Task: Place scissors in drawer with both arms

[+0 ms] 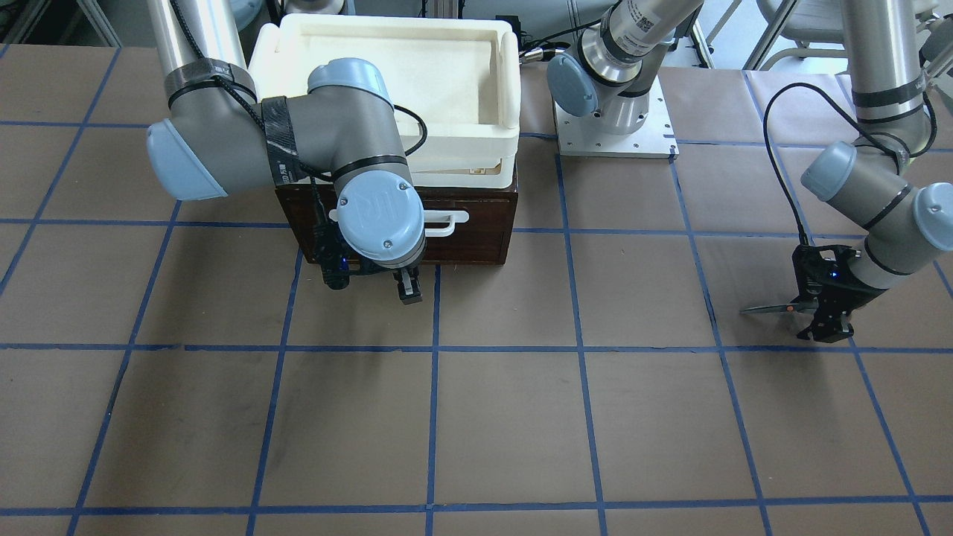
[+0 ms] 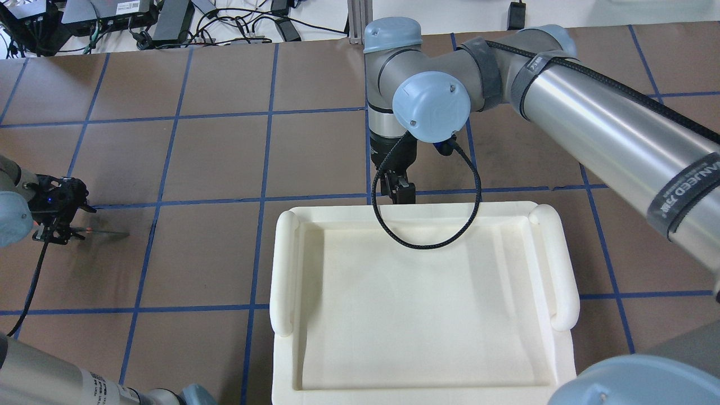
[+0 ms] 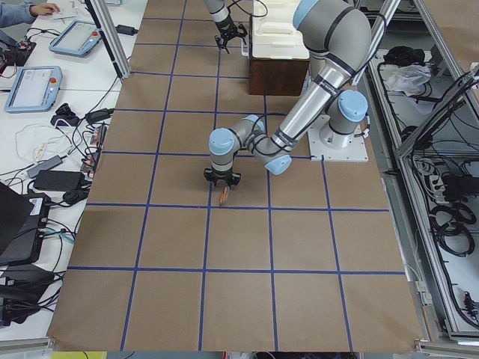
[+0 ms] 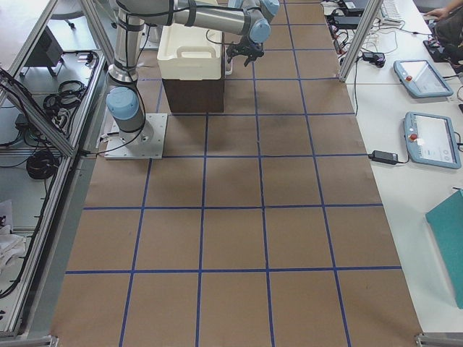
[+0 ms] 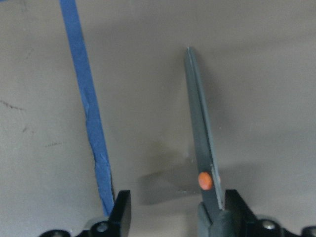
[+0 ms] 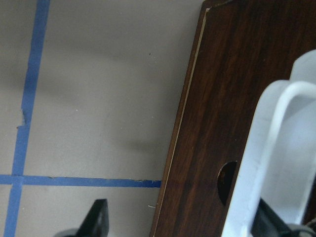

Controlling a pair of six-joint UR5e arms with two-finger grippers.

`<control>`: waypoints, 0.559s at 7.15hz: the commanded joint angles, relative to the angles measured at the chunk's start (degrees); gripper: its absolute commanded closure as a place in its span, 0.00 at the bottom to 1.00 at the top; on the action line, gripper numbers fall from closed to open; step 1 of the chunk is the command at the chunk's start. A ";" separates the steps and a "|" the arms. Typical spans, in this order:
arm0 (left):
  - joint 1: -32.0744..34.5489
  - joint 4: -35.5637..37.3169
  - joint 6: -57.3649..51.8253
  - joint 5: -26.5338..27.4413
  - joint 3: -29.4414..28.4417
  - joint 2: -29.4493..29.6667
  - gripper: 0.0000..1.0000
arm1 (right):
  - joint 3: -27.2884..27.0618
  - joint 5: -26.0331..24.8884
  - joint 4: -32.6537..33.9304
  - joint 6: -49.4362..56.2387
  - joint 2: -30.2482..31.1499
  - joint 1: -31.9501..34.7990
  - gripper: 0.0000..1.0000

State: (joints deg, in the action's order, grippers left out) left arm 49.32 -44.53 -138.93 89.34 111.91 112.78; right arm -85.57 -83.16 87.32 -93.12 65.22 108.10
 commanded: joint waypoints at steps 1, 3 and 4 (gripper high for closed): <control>-0.01 -4.66 3.37 -0.40 -0.20 -2.46 0.28 | 0.06 -0.07 0.48 0.66 -0.53 0.00 0.00; -0.62 -4.78 3.57 -0.31 -0.47 -1.43 0.27 | 0.06 -0.07 0.57 0.75 -0.53 0.00 0.00; -0.72 -4.78 3.66 0.47 -0.64 -1.07 0.27 | 0.06 -0.07 0.57 0.75 -0.53 0.00 0.00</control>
State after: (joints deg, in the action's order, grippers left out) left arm 48.81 -49.21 -135.46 89.21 111.47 111.23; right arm -85.52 -83.23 87.87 -92.40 64.70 108.11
